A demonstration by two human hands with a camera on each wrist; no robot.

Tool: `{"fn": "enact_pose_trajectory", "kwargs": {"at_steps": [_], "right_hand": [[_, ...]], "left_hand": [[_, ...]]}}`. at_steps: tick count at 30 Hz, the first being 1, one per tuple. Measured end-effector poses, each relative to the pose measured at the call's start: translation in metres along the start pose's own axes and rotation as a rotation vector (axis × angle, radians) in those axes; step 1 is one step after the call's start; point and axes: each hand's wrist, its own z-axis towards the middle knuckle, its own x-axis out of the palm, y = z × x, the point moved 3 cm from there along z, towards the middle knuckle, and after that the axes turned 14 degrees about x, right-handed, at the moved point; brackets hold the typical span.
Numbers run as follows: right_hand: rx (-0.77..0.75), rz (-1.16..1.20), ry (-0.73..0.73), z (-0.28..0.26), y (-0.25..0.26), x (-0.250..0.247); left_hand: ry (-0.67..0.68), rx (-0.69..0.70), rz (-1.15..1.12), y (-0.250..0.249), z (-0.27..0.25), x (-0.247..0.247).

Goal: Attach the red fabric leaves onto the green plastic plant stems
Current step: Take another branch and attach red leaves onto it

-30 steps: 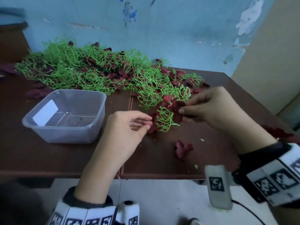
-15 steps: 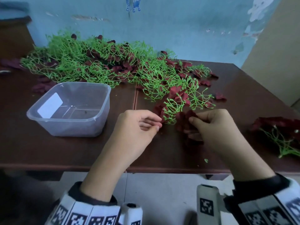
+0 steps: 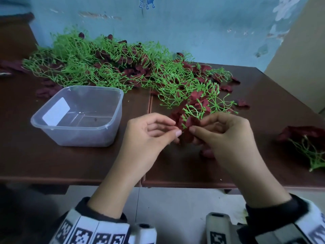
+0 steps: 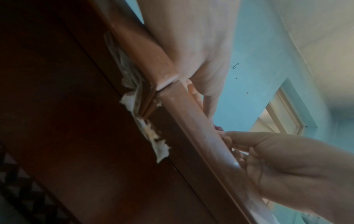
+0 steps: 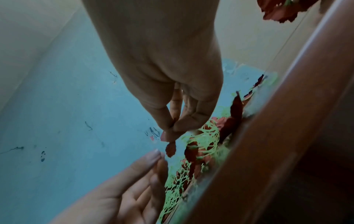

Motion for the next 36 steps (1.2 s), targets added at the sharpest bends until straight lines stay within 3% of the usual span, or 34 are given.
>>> {"fn": "enact_pose_trajectory", "kwargs": {"at_steps": [3,7,17,33,36], "right_hand": [[0.05,0.137,0.093,-0.004,0.0,0.009],[0.085,0.201,0.155,-0.006,-0.006,0.016],[0.224,0.392,0.252,-0.005,-0.013,0.016],[0.139,0.401,0.269,-0.006,-0.013,0.014],[0.109,0.377,0.261,-0.005,-0.014,0.014]], "left_hand": [[-0.008,0.075,-0.04,-0.002,0.0,0.002],[0.064,0.186,0.066,-0.003,-0.003,0.005],[0.068,0.261,0.201,0.007,-0.004,0.006],[0.135,0.448,0.407,-0.002,-0.002,0.013],[0.197,0.373,0.402,-0.001,-0.003,0.014]]}}
